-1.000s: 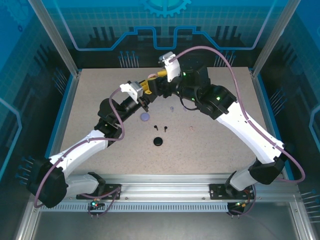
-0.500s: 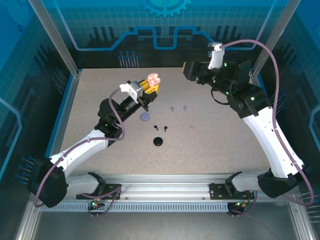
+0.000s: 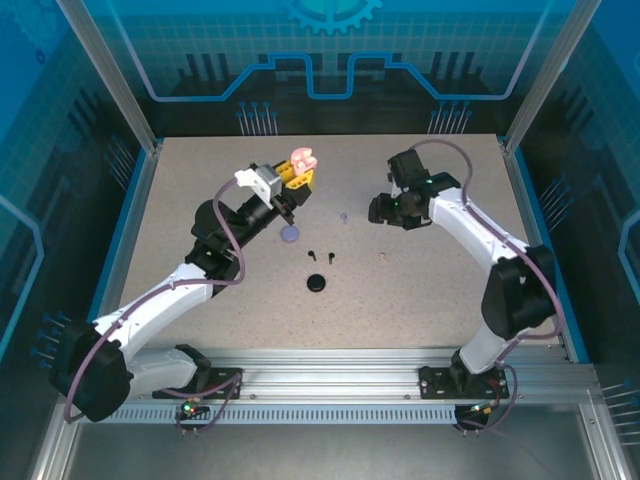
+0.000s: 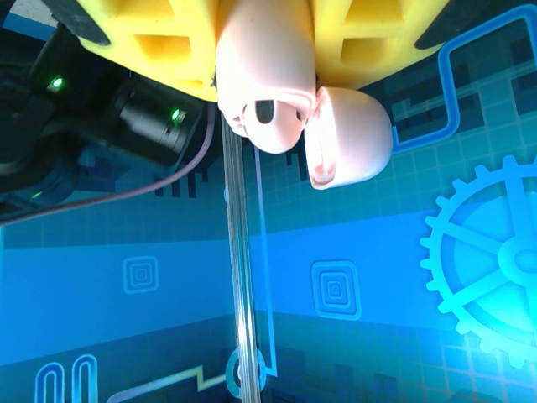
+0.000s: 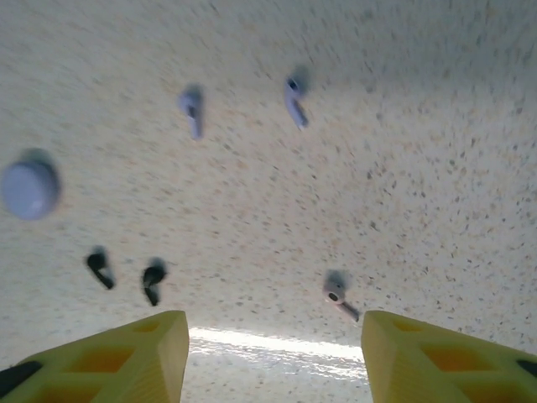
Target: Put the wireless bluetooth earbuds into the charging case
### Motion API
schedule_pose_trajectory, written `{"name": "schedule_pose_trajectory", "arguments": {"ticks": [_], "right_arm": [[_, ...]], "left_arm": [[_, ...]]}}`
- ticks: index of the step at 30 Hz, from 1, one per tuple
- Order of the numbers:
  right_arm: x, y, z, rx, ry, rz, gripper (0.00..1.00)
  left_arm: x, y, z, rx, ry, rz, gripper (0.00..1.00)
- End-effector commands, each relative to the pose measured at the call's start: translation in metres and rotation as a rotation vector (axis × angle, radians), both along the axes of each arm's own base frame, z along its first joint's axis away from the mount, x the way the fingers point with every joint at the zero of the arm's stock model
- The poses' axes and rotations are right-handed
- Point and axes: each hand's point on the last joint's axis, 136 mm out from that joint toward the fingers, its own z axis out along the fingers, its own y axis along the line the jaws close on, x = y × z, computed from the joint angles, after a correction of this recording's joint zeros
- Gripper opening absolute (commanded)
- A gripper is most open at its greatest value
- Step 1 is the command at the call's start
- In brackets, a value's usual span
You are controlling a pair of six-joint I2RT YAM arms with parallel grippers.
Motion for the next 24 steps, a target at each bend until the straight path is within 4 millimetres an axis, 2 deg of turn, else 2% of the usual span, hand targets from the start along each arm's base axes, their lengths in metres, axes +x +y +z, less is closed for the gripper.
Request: {"name": "schedule_pose_trajectory", "arguments": {"ticks": [1, 4, 9, 16, 24], "right_arm": [[-0.008, -0.010, -0.034, -0.063, 0.102, 0.014, 0.54], [-0.014, -0.011, -0.062, -0.090, 0.179, 0.035, 0.51], [-0.023, -0.014, -0.089, -0.116, 0.250, 0.037, 0.48], [-0.029, -0.012, -0.110, -0.137, 0.290, 0.050, 0.47], [-0.027, -0.010, -0.121, -0.169, 0.305, 0.052, 0.40]], "left_arm": [[-0.006, 0.004, 0.007, -0.008, -0.026, 0.014, 0.00], [-0.007, 0.005, 0.008, -0.010, -0.024, 0.014, 0.00], [-0.007, 0.004, 0.008, -0.012, -0.020, 0.009, 0.00], [-0.007, 0.003, 0.009, -0.016, -0.017, 0.006, 0.00], [-0.007, 0.004, 0.010, -0.017, -0.022, 0.006, 0.00]]}}
